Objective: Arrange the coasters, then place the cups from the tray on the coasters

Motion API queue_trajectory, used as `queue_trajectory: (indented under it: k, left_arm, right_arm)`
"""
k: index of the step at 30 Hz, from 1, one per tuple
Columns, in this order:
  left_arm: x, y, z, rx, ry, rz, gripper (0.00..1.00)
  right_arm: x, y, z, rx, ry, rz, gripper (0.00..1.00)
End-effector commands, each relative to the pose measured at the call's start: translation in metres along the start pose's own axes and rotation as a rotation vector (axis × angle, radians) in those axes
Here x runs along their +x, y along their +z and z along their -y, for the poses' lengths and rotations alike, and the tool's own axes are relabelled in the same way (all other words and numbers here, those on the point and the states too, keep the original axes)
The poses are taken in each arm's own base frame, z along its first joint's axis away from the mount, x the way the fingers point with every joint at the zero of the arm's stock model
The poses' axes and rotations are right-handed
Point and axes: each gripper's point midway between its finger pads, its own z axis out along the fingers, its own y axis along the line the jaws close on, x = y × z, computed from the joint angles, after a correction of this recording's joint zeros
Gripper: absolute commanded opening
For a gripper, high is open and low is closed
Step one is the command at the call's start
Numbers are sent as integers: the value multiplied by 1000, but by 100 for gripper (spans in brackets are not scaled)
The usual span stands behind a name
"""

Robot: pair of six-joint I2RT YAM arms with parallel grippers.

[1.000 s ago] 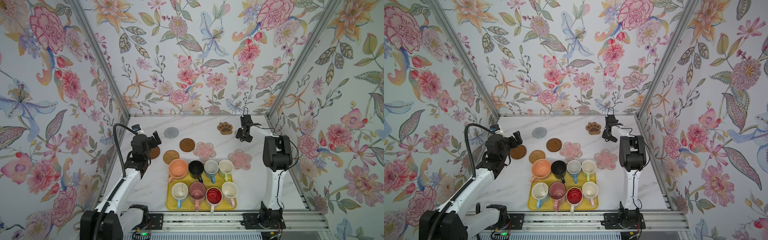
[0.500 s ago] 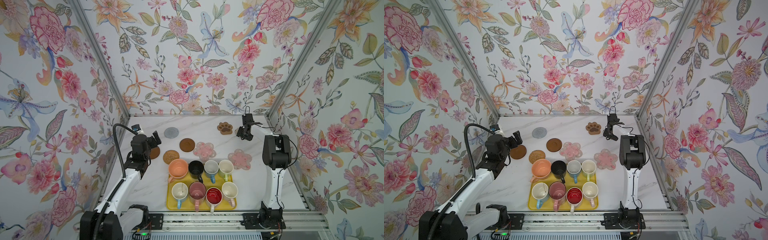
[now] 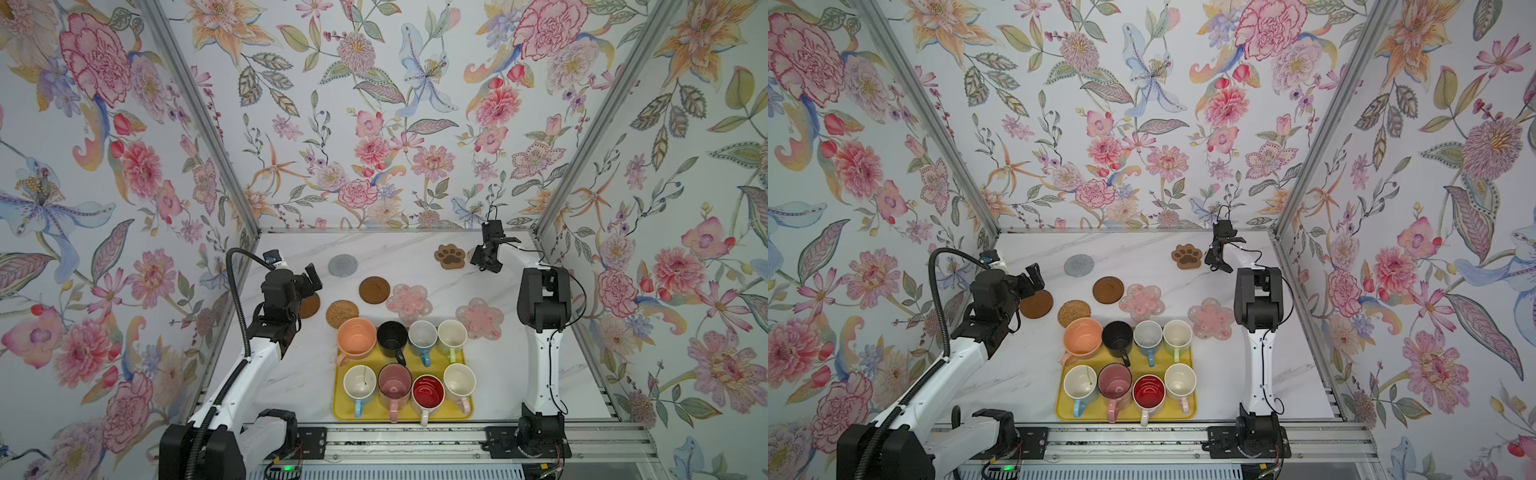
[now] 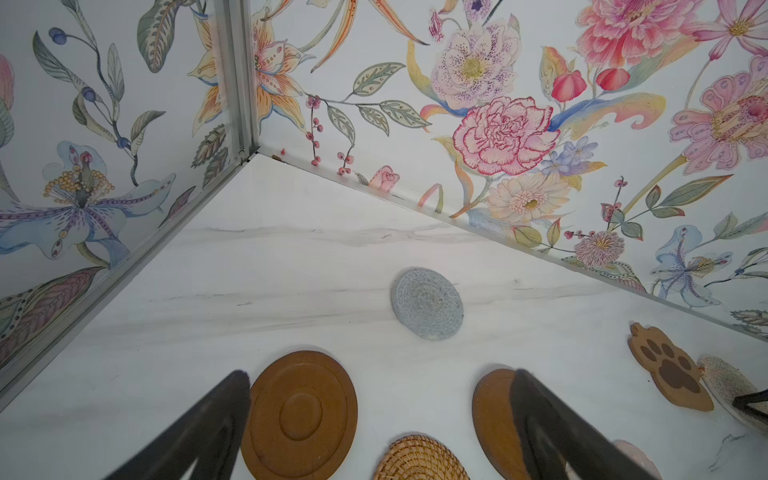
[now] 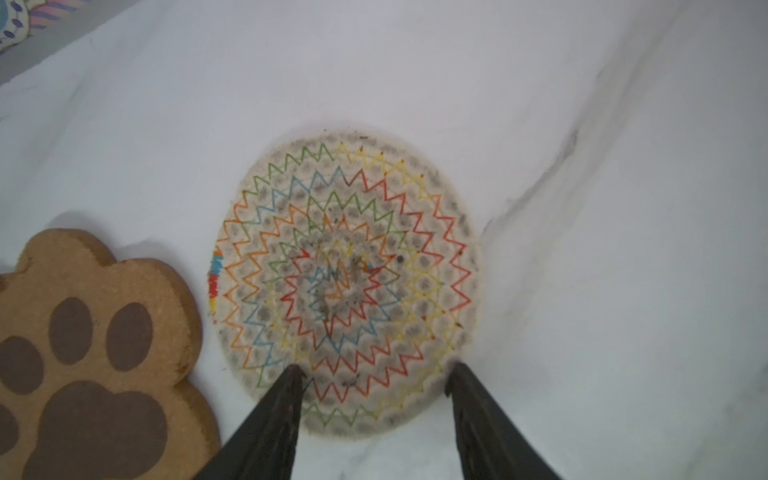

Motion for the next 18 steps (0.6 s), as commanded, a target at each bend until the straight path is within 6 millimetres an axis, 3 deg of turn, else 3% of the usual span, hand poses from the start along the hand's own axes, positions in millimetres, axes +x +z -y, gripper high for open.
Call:
queue_trajectory:
  k: [1,6,10,13,15,18]
  left_arm:
    - [-4,1,-6,-41,32,-24,99]
    - [1,4,-6,-44,38,-48,99]
    - [4,7,-5,-47,55,-78,99]
    - [7,11,-5,-53,77,-113,99]
    - [8,15,-1,-43,91,-139,98]
    - [9,27,8,-26,113,-194,97]
  right_arm:
    - [26,19,7,17,-15,-105,58]
    - [21,17,3,4,-14,-98,58]
    - [2,-6,1,2,-22,-47,63]
    - [-29,-47,1,-4,-20,37,70]
    - [-49,-86,-5,-33,-22,108,73]
    - [-63,-137,-19,-97,-37,195,76]
